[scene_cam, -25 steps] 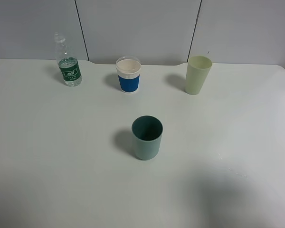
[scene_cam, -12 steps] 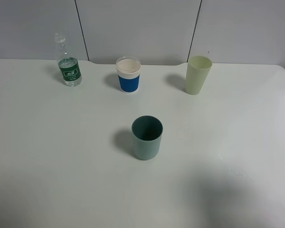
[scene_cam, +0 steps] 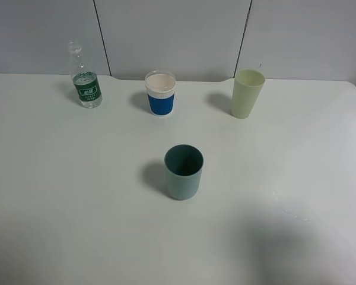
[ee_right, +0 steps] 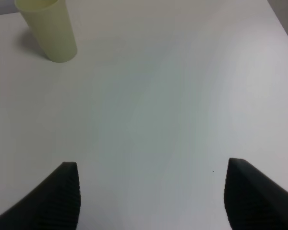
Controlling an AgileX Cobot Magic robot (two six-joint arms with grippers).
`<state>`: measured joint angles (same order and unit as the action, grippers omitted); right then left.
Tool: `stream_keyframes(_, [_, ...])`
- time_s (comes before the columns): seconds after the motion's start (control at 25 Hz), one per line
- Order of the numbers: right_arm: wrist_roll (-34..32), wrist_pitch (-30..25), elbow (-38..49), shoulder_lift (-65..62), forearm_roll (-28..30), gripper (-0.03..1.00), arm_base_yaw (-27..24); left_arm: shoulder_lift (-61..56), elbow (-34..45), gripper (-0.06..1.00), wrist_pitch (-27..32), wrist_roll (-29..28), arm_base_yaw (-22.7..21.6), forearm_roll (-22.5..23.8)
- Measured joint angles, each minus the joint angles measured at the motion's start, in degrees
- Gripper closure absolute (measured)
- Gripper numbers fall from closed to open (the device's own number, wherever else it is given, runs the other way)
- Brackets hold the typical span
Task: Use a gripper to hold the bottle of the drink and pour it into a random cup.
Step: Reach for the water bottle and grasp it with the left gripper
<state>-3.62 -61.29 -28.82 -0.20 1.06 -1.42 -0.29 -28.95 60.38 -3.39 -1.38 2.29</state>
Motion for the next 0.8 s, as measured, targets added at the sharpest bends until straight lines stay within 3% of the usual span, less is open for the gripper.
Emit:
stream_keyframes(0.6, [0.00,0.00,0.00,0.00,0.00,0.33,0.00,0.00,-0.17,-0.05,-0.16,0.00,0.00,-0.20])
stream_keyframes(0.8, [0.00,0.00,0.00,0.00,0.00,0.33,0.00,1.12,-3.44,-0.05,-5.48,0.00,0.00,-0.77])
